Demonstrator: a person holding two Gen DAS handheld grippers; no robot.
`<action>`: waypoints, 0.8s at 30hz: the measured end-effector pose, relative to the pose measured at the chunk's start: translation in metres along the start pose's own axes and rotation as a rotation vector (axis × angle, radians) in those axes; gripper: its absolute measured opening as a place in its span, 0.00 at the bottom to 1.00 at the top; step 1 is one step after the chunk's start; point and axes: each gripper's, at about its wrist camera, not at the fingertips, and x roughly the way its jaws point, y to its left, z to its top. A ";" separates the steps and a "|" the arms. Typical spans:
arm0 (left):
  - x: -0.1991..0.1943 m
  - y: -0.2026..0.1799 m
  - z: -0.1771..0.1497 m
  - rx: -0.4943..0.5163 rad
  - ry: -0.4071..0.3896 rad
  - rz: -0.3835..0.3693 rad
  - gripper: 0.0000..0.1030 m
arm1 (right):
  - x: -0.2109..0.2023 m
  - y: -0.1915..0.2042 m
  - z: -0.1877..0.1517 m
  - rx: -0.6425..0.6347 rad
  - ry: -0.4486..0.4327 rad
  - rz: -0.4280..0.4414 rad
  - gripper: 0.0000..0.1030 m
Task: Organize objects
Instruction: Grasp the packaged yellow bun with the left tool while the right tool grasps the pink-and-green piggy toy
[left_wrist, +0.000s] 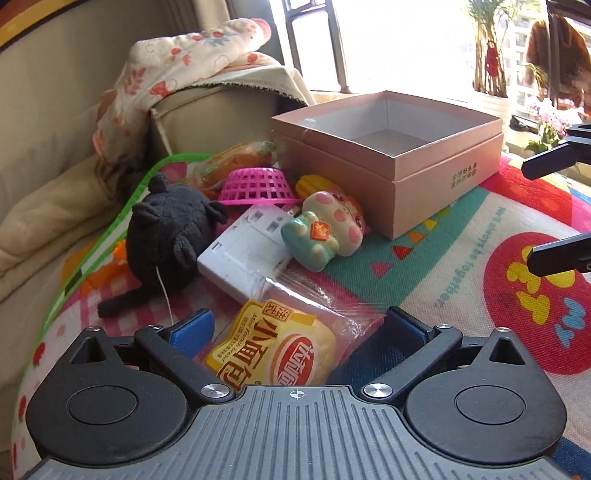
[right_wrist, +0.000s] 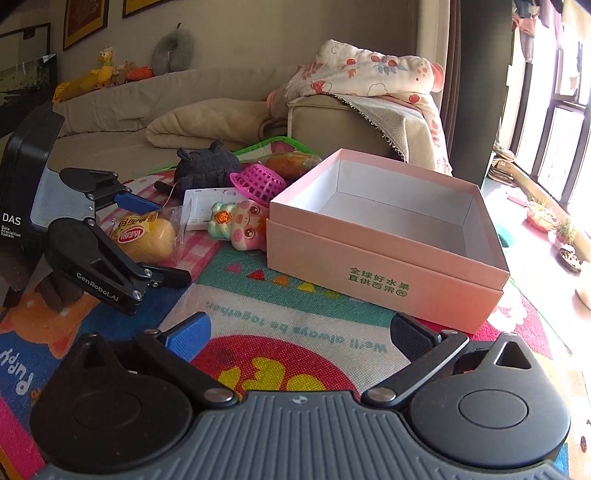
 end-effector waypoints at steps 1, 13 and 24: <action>-0.002 0.004 -0.002 -0.042 0.002 -0.022 0.85 | 0.001 0.005 0.005 -0.015 -0.017 -0.002 1.00; -0.080 0.040 -0.048 -0.507 -0.076 0.187 0.57 | 0.064 0.117 0.043 -0.471 -0.162 -0.160 0.83; -0.097 0.035 -0.061 -0.544 -0.099 0.150 0.57 | 0.100 0.137 0.047 -0.585 -0.080 -0.230 0.42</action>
